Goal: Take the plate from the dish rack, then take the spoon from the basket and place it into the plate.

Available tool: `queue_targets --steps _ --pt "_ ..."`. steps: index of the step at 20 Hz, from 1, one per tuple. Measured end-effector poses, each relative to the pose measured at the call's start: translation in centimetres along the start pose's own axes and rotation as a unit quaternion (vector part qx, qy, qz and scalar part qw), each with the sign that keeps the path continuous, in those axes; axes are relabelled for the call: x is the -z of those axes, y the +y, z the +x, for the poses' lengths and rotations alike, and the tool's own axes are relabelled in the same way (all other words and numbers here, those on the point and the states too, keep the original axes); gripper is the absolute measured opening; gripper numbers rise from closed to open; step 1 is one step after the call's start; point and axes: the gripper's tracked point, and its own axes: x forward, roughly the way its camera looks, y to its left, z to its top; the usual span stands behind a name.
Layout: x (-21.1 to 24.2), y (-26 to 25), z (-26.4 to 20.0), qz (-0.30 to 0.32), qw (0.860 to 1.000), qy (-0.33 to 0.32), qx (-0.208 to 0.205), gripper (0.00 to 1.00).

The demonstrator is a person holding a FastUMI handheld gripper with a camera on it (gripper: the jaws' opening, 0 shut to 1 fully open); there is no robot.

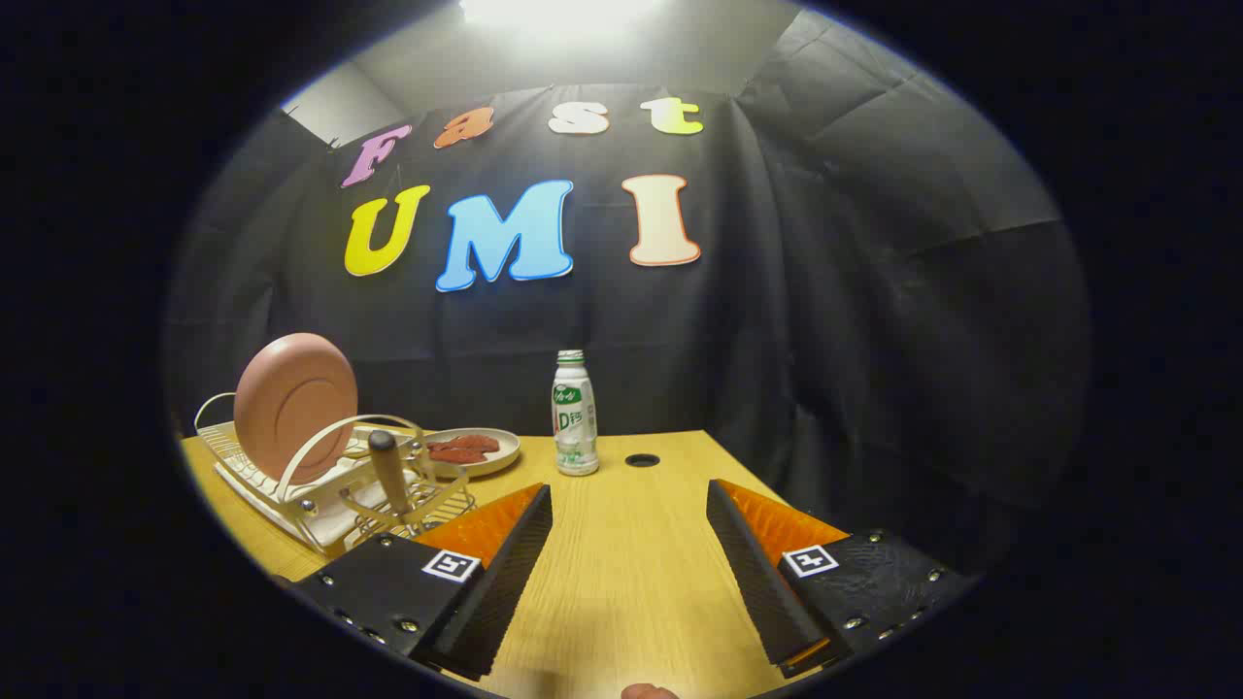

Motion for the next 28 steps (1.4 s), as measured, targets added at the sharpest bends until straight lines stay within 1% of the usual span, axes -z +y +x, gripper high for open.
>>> queue_targets --steps 2,3,6,9,11,14,17,20,22,24,26,28 --pt "-3.2 -0.2 -0.1 -0.008 1.000 -0.028 0.001 0.98" --pt "-4.5 -0.2 -0.4 -0.008 1.000 -0.024 0.003 0.98" --pt "-8.4 1.0 -2.2 0.018 1.000 -0.015 0.005 0.98" --pt "-11.5 3.9 -4.5 0.003 1.000 -0.007 -0.005 0.98" --pt "-13.1 6.1 -5.9 0.009 1.000 0.002 -0.013 0.97" --pt "-16.6 8.7 -6.4 -0.004 1.000 0.000 -0.003 0.97" --pt "-19.7 12.0 -6.2 -0.014 1.000 -0.004 -0.003 0.97" --pt "-20.9 15.1 -5.6 -0.012 1.000 0.002 -0.014 0.97" --pt "-20.4 16.7 -5.5 -0.015 0.999 0.022 -0.017 0.97" --pt "-20.5 19.2 -5.1 -0.017 0.998 0.044 -0.039 0.97" --pt "-19.5 21.3 -4.3 -0.014 0.994 0.091 -0.062 0.97" --pt "-18.0 23.5 -3.6 -0.004 0.984 0.156 -0.082 0.97"
